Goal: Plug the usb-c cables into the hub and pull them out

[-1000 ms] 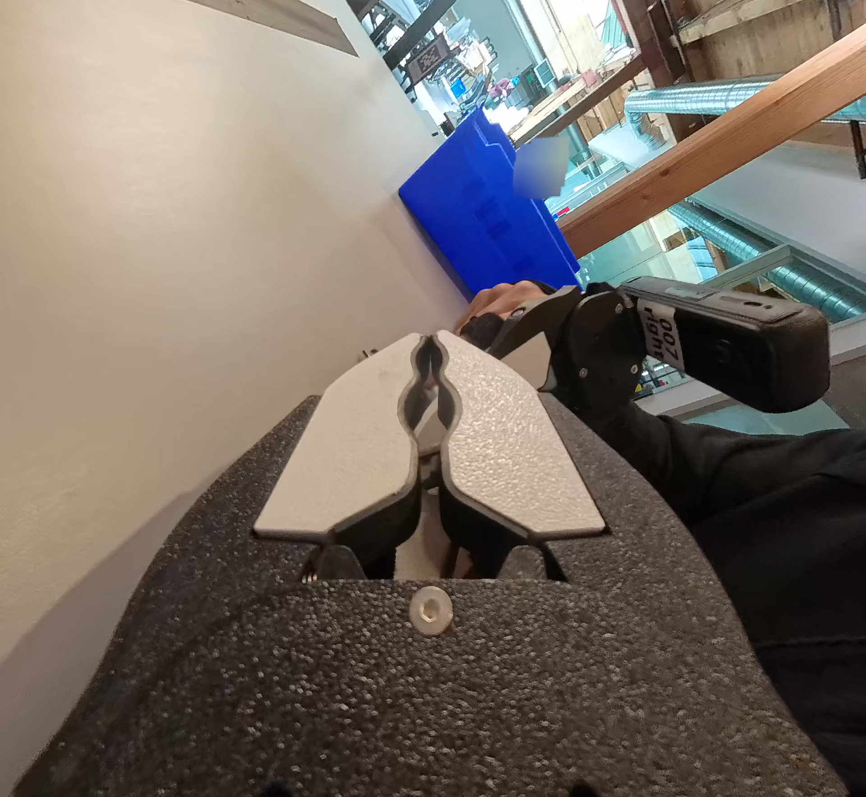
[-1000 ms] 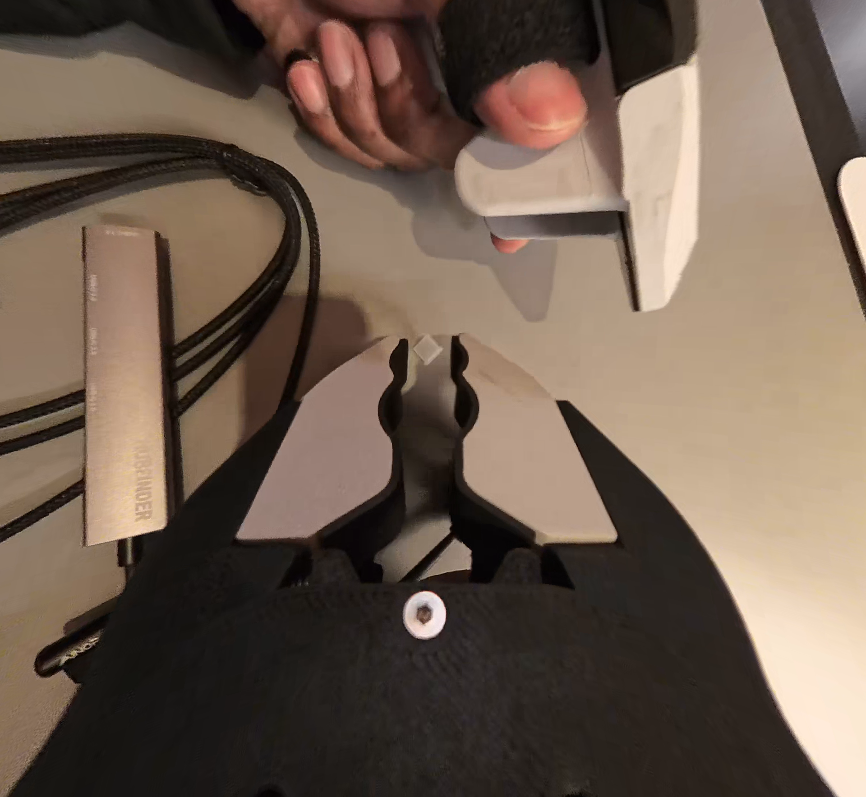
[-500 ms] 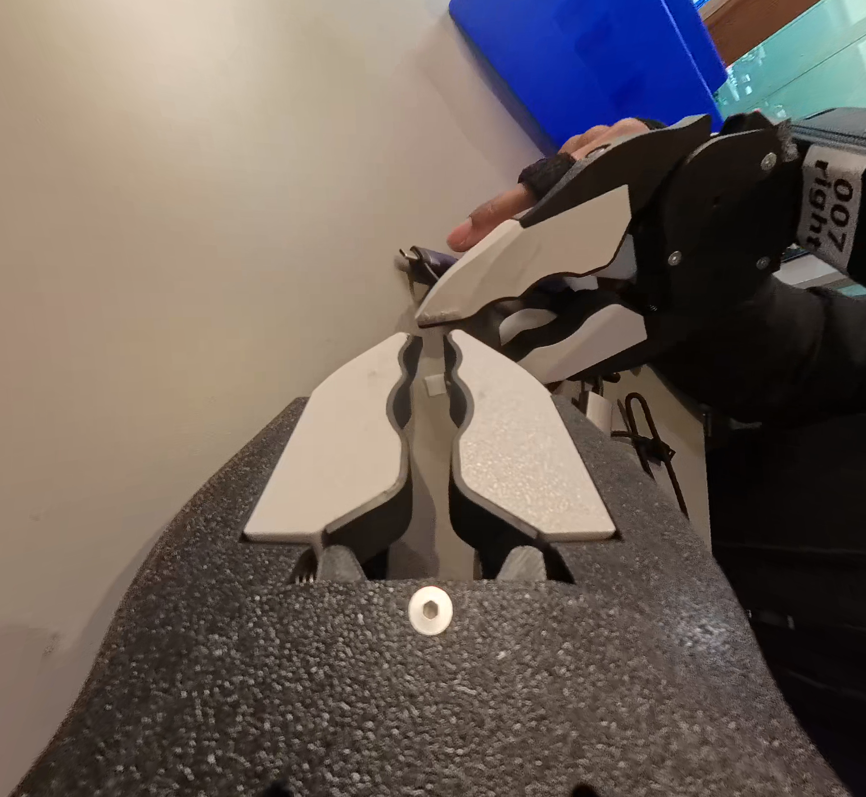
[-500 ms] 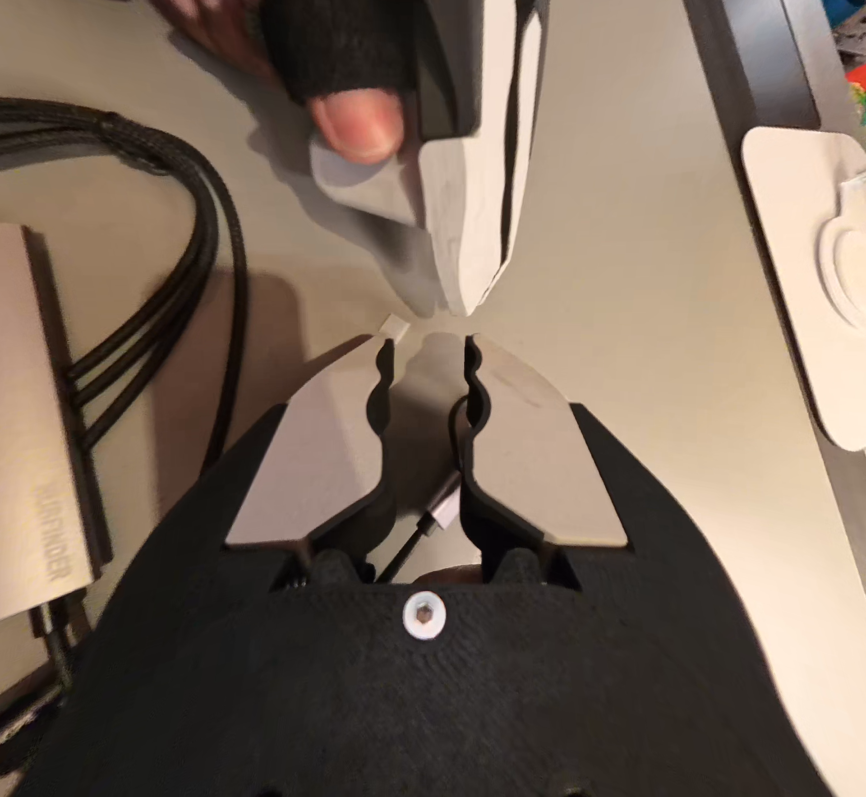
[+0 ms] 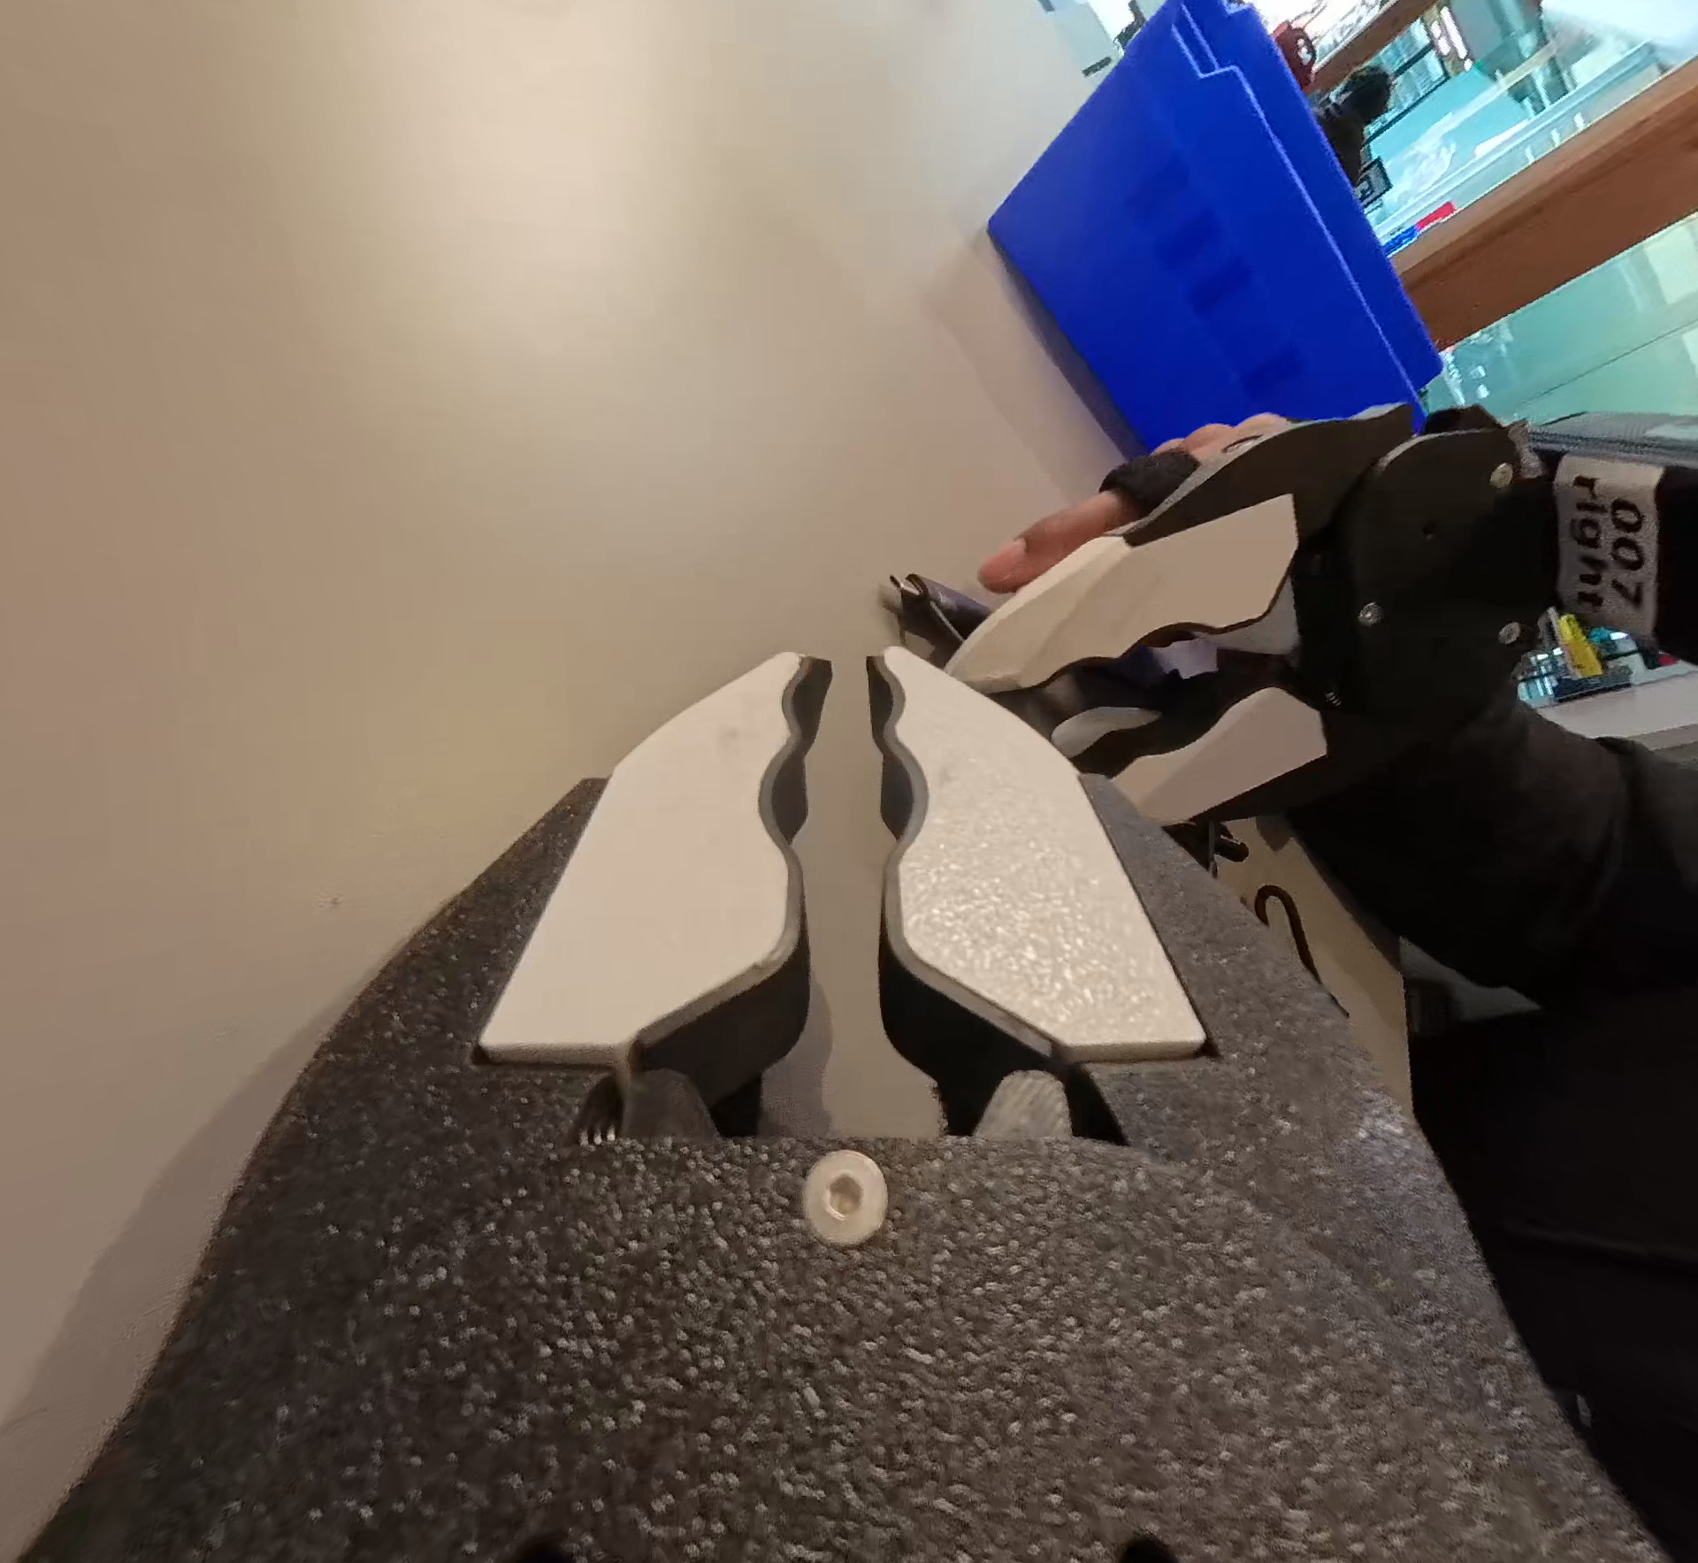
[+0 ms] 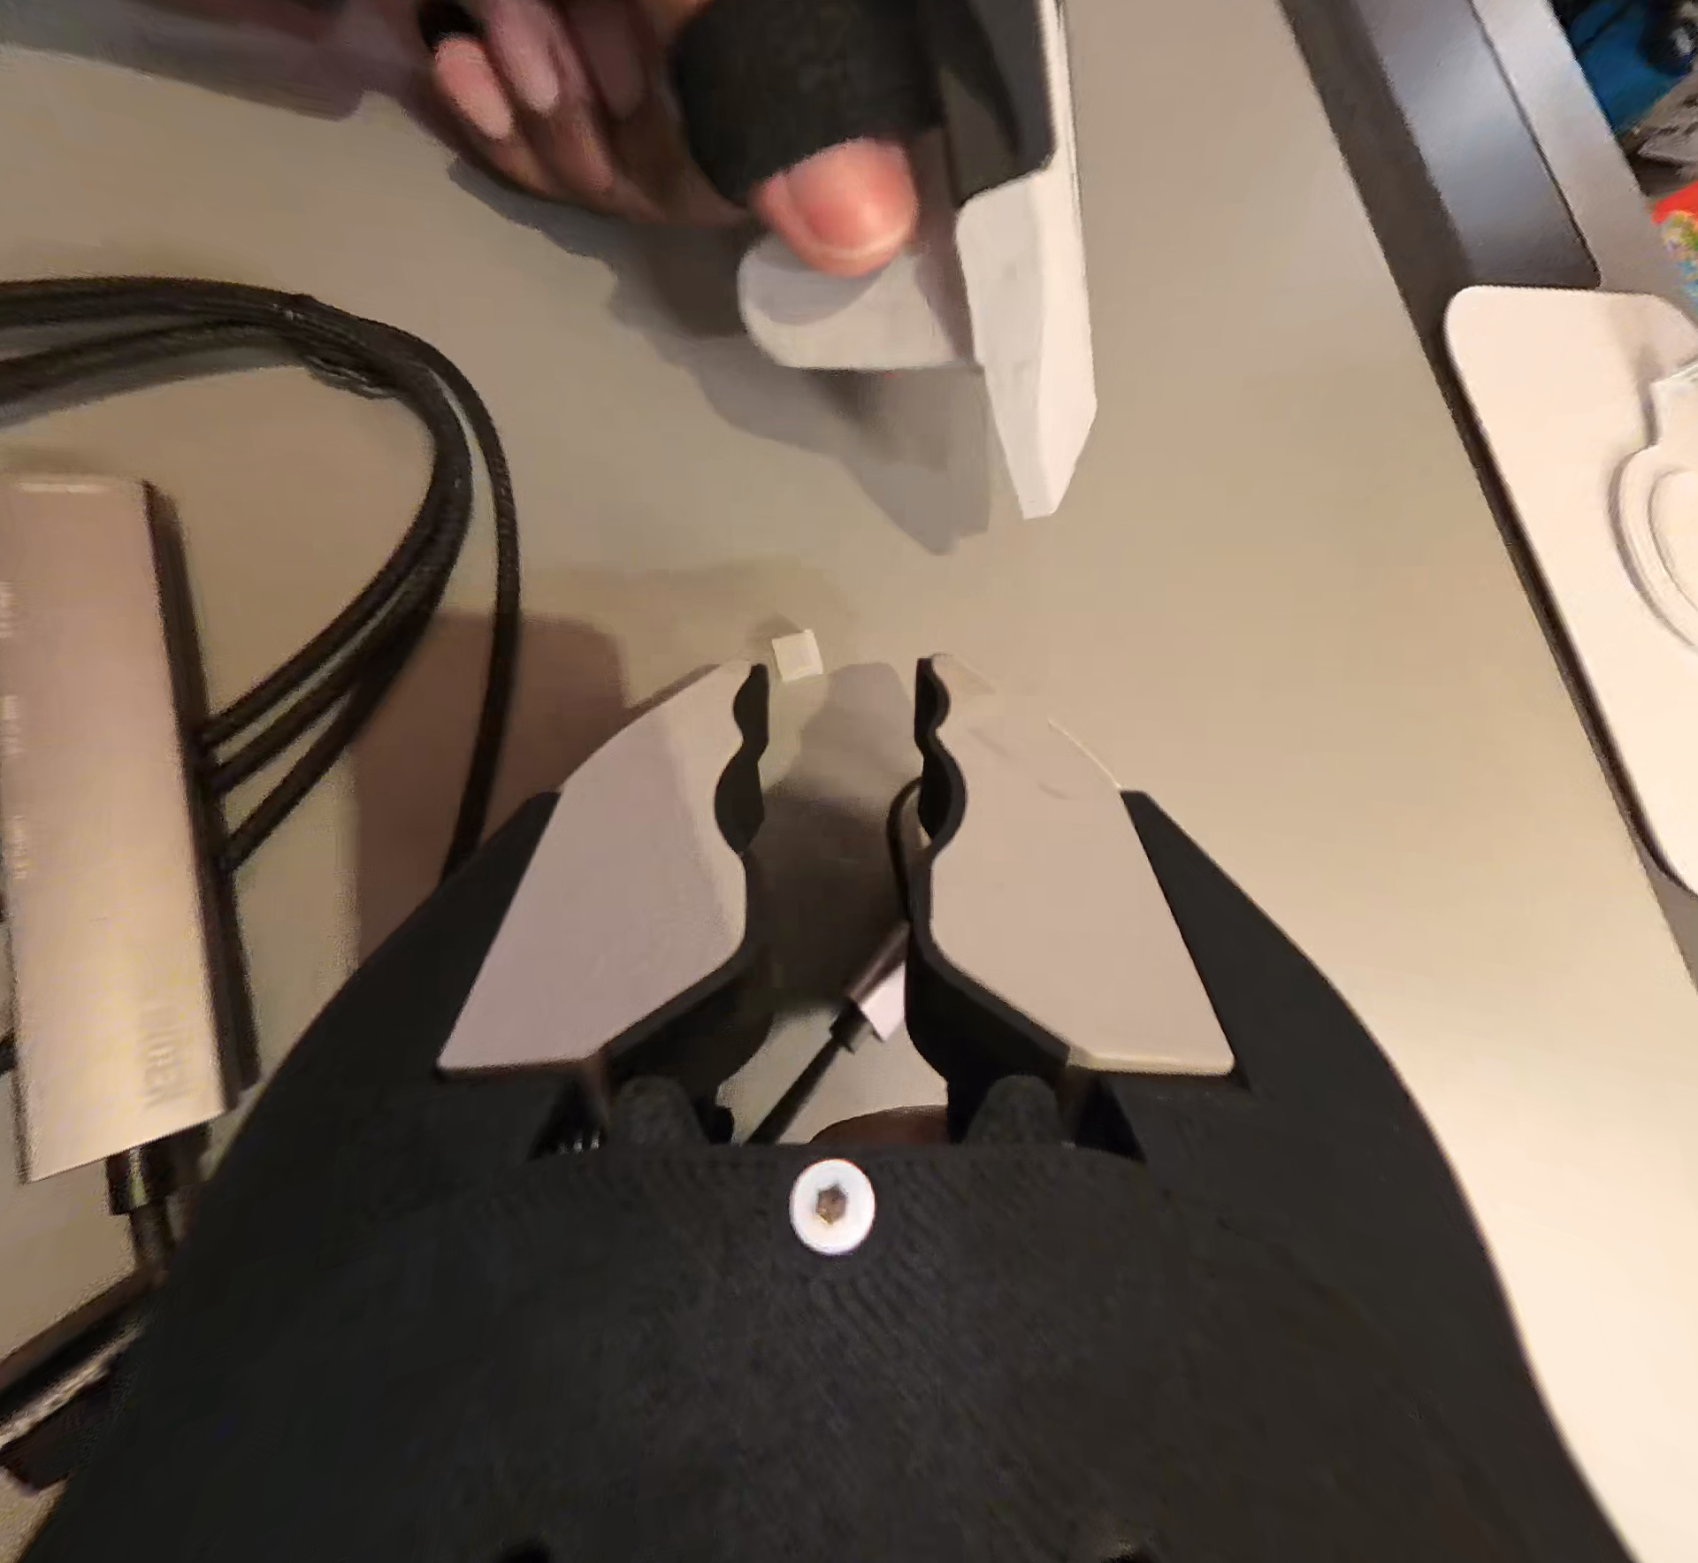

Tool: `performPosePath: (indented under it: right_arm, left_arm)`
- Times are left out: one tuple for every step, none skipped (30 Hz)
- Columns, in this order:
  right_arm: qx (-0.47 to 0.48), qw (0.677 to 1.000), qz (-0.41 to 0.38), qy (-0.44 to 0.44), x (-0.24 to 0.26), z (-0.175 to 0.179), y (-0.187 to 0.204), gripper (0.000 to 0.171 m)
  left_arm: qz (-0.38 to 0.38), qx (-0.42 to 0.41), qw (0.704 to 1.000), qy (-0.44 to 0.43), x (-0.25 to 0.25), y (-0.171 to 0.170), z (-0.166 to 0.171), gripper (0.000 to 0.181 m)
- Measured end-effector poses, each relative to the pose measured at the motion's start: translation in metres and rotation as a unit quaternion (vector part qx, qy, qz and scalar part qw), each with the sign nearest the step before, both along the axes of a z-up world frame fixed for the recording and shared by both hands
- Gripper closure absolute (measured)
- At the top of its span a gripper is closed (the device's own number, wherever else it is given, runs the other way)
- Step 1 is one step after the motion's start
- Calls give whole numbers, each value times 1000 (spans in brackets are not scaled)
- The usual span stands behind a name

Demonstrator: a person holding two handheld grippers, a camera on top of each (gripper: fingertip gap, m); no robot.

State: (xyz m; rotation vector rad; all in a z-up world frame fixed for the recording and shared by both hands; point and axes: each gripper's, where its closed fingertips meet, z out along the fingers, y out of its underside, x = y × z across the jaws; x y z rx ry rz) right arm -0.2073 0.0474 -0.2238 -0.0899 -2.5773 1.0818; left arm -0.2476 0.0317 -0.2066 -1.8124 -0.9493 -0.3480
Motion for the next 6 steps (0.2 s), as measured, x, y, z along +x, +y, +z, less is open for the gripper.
performPosePath:
  right_arm:
    - [13, 1000, -6, 7, -3, -4, 1, 139]
    - [6, 1000, -11, 10, -4, -2, -1, 136]
    - [5, 1000, -19, 11, -6, -2, -2, 136]
    - [5, 1000, -25, 13, -8, -2, -2, 136]
    - [4, 999, -30, 17, -10, -2, -2, 136]
    - [4, 999, -35, 23, -12, -1, -2, 136]
  left_arm:
    - [0, 2, 1000, -2, 0, 0, 0, 170]
    - [0, 2, 1000, -2, 0, 0, 0, 170]
    - [-2, 1, 1000, -2, 0, 1, 0, 170]
    - [-3, 0, 1000, -1, 1, 1, 0, 170]
    - [-5, -1, 1000, -1, 1, 1, 0, 170]
    - [-5, 0, 1000, -1, 2, 2, -1, 170]
